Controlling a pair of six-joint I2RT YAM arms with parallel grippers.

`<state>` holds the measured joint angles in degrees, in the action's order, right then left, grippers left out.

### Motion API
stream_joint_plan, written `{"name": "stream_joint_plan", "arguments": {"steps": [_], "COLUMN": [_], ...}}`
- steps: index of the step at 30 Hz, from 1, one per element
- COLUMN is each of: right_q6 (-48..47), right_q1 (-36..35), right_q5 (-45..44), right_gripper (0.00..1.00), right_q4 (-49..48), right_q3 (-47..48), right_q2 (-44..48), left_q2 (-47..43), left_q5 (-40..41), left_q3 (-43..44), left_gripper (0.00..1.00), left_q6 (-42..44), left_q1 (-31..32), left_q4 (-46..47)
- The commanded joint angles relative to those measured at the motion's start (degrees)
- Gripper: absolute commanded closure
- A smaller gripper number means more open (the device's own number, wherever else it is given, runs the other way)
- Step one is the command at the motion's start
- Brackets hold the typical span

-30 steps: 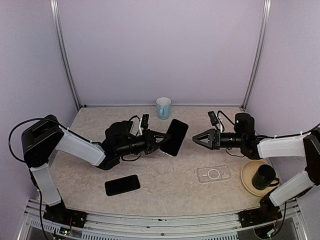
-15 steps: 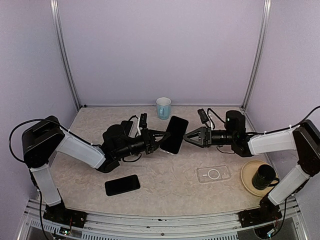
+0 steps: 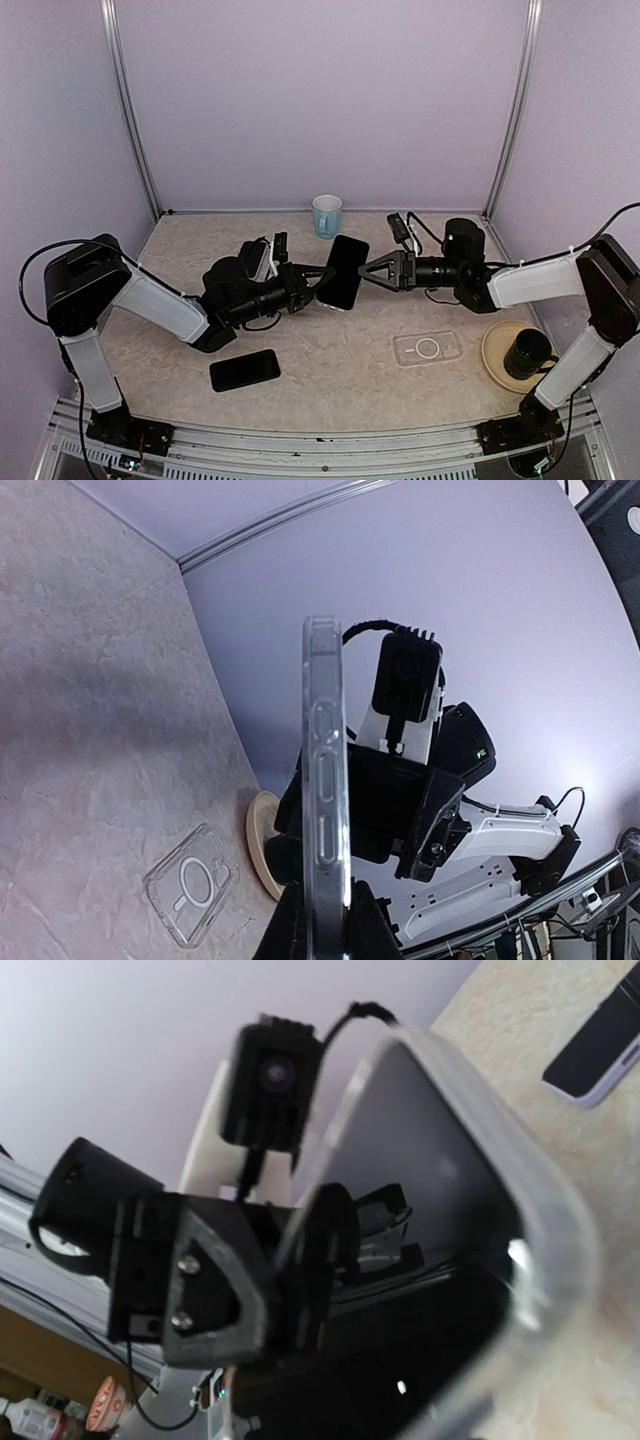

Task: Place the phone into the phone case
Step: Pass from the left arm to the right

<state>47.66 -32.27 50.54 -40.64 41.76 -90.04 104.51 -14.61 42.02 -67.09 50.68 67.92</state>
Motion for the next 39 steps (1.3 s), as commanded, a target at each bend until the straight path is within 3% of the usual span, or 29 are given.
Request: {"name": "stream_joint_plan", "arguments": {"steps": [1,17,29,39], "right_q6": [0.6,2.1,7.3,6.3], "right_q1": [-0.9,-1.8,-2.4,-3.0], "right_q5": [0.5,1.3,3.1,1.9], "right_gripper": [0.43,0.47,0.52,0.52], "right_q4": [-2.0,-2.6,-10.4,-7.6], "right_q3": [1.8,3.7,3.7,5.0], "right_q2": [-1.9,-5.0,-7.1,-7.3], "left_q2": [-1.9,-0.1,0.2,0.7], "left_q5": [1.3,1.5,3.5,4.9], "left_q3": [-0.8,-1.5,-2.6,-3.1], "left_gripper": [1.00,1.00,1.00,1.00], "left_q6": [0.2,-1.7,-2.6,-2.7], "left_q1": [0.5,0.9,1.6,1.9], "left_q4": [7.6,13.4,16.5,16.9]}}
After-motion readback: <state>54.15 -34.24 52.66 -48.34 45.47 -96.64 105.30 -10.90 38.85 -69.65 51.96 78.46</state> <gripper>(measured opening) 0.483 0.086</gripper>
